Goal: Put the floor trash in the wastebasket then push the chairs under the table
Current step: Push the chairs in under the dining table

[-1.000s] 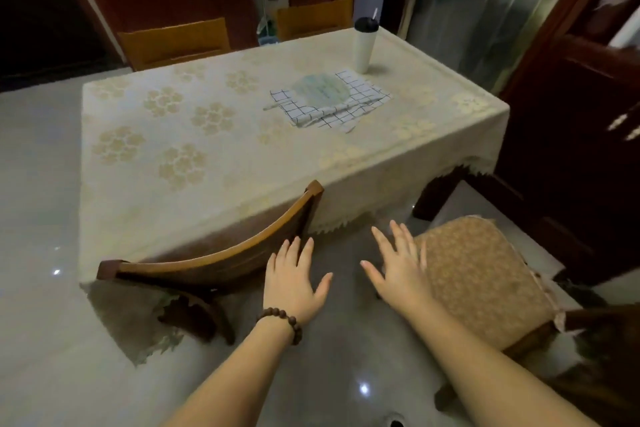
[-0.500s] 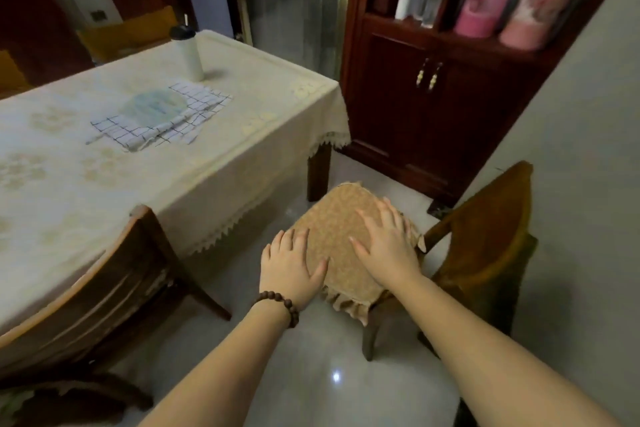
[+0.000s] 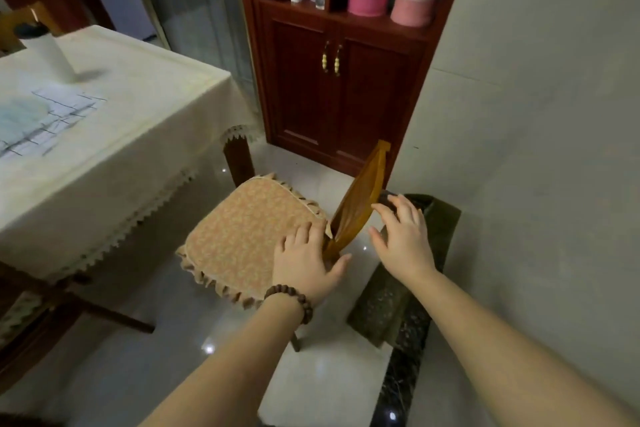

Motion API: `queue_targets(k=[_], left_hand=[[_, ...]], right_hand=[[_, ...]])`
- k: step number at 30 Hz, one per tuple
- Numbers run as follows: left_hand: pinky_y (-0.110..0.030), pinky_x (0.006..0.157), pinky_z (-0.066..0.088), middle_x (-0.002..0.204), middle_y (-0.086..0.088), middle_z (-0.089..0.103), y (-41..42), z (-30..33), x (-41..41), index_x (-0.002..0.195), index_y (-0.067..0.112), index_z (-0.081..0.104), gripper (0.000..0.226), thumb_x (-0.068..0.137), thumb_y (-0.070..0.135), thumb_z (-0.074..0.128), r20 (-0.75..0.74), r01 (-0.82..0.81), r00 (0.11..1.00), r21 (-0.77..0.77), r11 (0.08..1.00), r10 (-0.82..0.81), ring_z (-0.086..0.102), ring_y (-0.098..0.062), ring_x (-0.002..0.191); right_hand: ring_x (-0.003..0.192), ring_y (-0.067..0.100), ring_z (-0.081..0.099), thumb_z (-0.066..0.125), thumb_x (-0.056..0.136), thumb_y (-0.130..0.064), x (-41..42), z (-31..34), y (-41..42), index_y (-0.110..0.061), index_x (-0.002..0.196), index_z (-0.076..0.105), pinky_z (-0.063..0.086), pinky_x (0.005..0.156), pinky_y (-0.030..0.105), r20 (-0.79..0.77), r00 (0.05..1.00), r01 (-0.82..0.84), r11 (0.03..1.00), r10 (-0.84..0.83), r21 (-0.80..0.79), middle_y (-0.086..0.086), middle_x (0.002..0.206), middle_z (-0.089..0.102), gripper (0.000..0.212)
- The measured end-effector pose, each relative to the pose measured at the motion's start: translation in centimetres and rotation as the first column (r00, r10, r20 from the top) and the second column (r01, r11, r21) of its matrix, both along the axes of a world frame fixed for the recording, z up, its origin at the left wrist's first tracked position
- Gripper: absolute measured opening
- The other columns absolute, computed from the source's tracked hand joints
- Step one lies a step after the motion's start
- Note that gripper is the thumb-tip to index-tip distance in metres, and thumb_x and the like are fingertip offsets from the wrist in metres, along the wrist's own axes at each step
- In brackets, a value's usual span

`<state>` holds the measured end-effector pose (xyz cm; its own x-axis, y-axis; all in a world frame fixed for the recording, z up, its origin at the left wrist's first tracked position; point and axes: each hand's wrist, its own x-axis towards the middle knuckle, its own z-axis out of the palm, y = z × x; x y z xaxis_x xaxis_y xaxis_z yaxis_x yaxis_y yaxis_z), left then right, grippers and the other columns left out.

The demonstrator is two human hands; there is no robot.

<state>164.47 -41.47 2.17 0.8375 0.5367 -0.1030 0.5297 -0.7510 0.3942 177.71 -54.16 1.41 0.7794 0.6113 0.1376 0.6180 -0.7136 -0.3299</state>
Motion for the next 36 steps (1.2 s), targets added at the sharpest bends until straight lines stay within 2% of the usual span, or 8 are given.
queue_targets(k=[4,7,11,15,21,26,31,36], left_hand=[[-0.050,0.118,0.014,0.156,-0.002,0.024,-1.2,-1.1,3.1,0.149,0.029,0.014,0.086,0.080,0.076,0.037,-0.106,0.012,0.994,0.038,0.999,-0.008,0.022,-0.027,0.142],[-0.053,0.117,0.014,0.158,-0.004,0.017,-1.1,-2.7,5.0,0.150,0.029,0.004,0.097,0.076,0.080,0.040,-0.206,0.046,0.978,0.059,0.997,-0.033,0.017,-0.030,0.144],[-0.052,0.106,0.034,0.158,-0.008,0.015,-0.6,-4.5,6.3,0.149,0.029,-0.011,0.100,0.079,0.073,0.047,-0.273,0.080,0.961,0.104,0.991,-0.049,0.028,-0.035,0.137],[-0.050,0.102,0.039,0.157,-0.009,0.016,-0.6,-4.7,6.3,0.148,0.027,-0.017,0.098,0.084,0.066,0.047,-0.315,0.133,0.945,0.122,0.984,-0.089,0.032,-0.036,0.133],[-0.047,0.101,0.040,0.156,-0.010,0.019,-0.6,-4.2,6.7,0.149,0.025,-0.014,0.091,0.089,0.060,0.044,-0.353,0.068,0.935,0.104,0.992,-0.027,0.037,-0.034,0.131],[-0.048,0.100,0.040,0.154,-0.013,0.022,-0.5,-4.6,7.0,0.151,0.022,-0.003,0.078,0.094,0.047,0.044,-0.383,-0.015,0.922,0.131,0.991,0.064,0.036,-0.035,0.132],[-0.048,0.101,0.039,0.146,-0.014,0.034,-1.0,-4.7,7.4,0.144,0.017,0.025,0.053,0.095,0.026,0.043,-0.438,-0.160,0.871,0.176,0.971,0.223,0.041,-0.034,0.126],[-0.041,0.091,0.046,0.119,-0.006,0.056,-1.5,-4.4,7.8,0.125,0.023,0.047,0.031,0.095,0.031,0.046,-0.436,-0.309,0.827,0.171,0.935,0.354,0.053,-0.026,0.108]], right_hand=[[0.143,0.024,0.017,0.050,0.093,-0.038,3.1,-1.0,-0.9,-0.025,0.139,0.042,0.023,0.114,0.054,-0.019,0.999,-0.040,0.998,0.039,-0.038,0.005,0.151,0.032,0.049],[0.145,0.022,0.006,0.053,0.091,-0.032,5.7,-1.8,-0.6,-0.029,0.143,0.032,0.012,0.117,0.053,-0.026,0.995,-0.098,0.989,0.096,-0.106,0.003,0.155,0.022,0.057],[0.146,0.022,-0.008,0.061,0.086,-0.040,9.9,-3.0,1.3,-0.037,0.147,0.013,-0.002,0.116,0.052,0.002,0.980,-0.189,0.941,0.198,-0.281,0.002,0.159,0.005,0.077],[0.145,0.022,-0.012,0.066,0.079,-0.051,13.3,-4.0,3.5,-0.038,0.147,0.009,-0.004,0.116,0.054,0.011,0.924,-0.342,0.838,0.383,-0.424,0.002,0.160,0.000,0.090],[0.146,0.022,-0.007,0.066,0.076,-0.055,16.4,-4.5,6.4,-0.032,0.148,0.015,-0.011,0.114,0.053,0.036,0.758,-0.536,0.652,0.652,-0.536,0.005,0.159,0.007,0.091],[0.145,0.025,0.011,0.062,0.077,-0.056,18.7,-4.4,8.1,-0.026,0.145,0.029,-0.009,0.114,0.056,0.032,0.558,-0.653,0.462,0.829,-0.600,0.009,0.154,0.027,0.081],[0.137,0.027,0.034,0.071,0.070,-0.052,20.1,-4.0,9.6,-0.022,0.134,0.049,0.011,0.111,0.065,0.031,0.266,-0.714,0.218,0.963,-0.666,0.010,0.140,0.049,0.074],[0.121,0.028,0.054,0.081,0.058,-0.054,21.1,-4.7,10.4,-0.024,0.118,0.063,0.038,0.101,0.060,0.068,0.122,-0.784,0.138,0.990,-0.605,0.008,0.125,0.062,0.070]])
